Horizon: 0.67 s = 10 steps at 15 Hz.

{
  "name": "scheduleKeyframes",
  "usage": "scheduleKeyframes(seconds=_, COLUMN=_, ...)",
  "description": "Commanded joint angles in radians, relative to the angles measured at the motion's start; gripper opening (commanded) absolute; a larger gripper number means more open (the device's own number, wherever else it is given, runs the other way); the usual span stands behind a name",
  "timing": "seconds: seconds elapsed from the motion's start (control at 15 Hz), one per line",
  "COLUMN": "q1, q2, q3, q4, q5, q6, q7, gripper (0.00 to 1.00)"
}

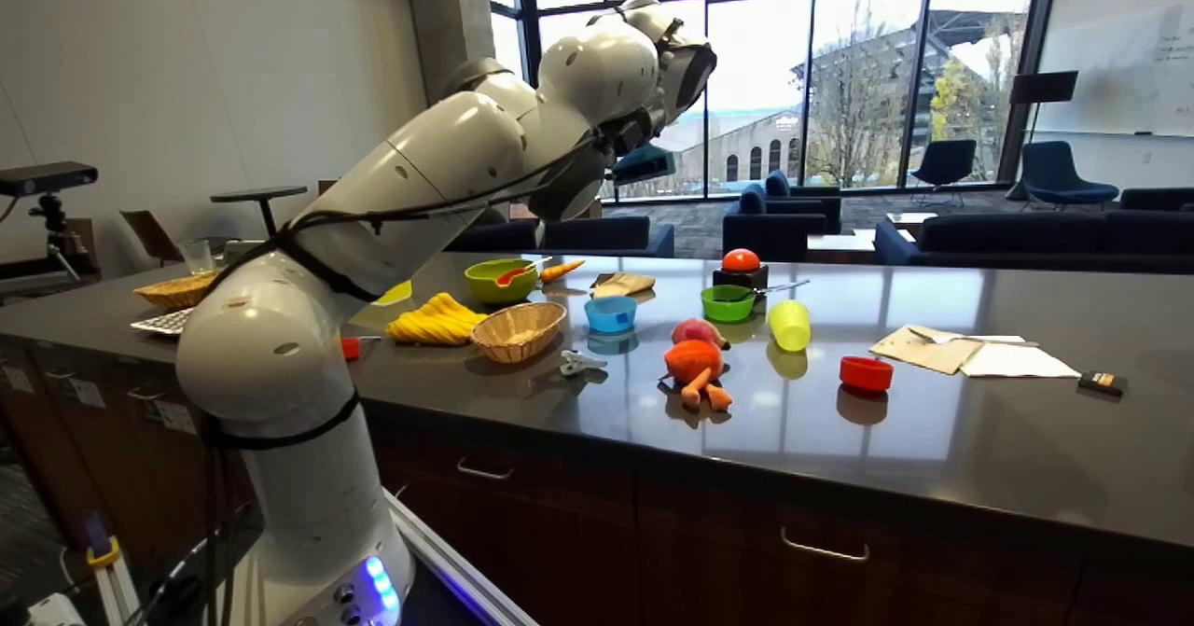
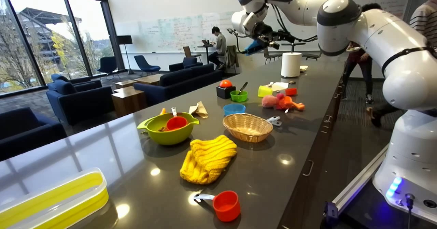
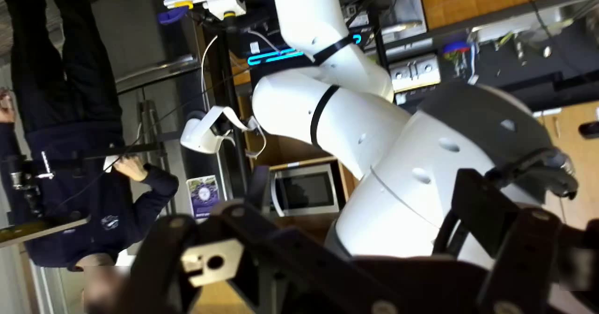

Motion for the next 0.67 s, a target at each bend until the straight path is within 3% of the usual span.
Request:
scheduleKeyframes(seconds=0.0, q1=-0.014, q2=-0.007, q3=-0.023, q4=-0.027, q5=0.056, q6=0.0, q7=0.048, gripper=1.0)
scheduleKeyframes(seconds=0.2, q1=-0.036, q2=-0.015, q3=-0.039, q4=-0.069, q5=0.082, q6=0.001, q7=0.072, gripper=1.0)
scheduleKeyframes(seconds=0.6, q1=-0.053, q2=-0.076, q3=0.004, q4=-0.079, q5=0.288, q6=0.336, q7=0.102, gripper=0.96)
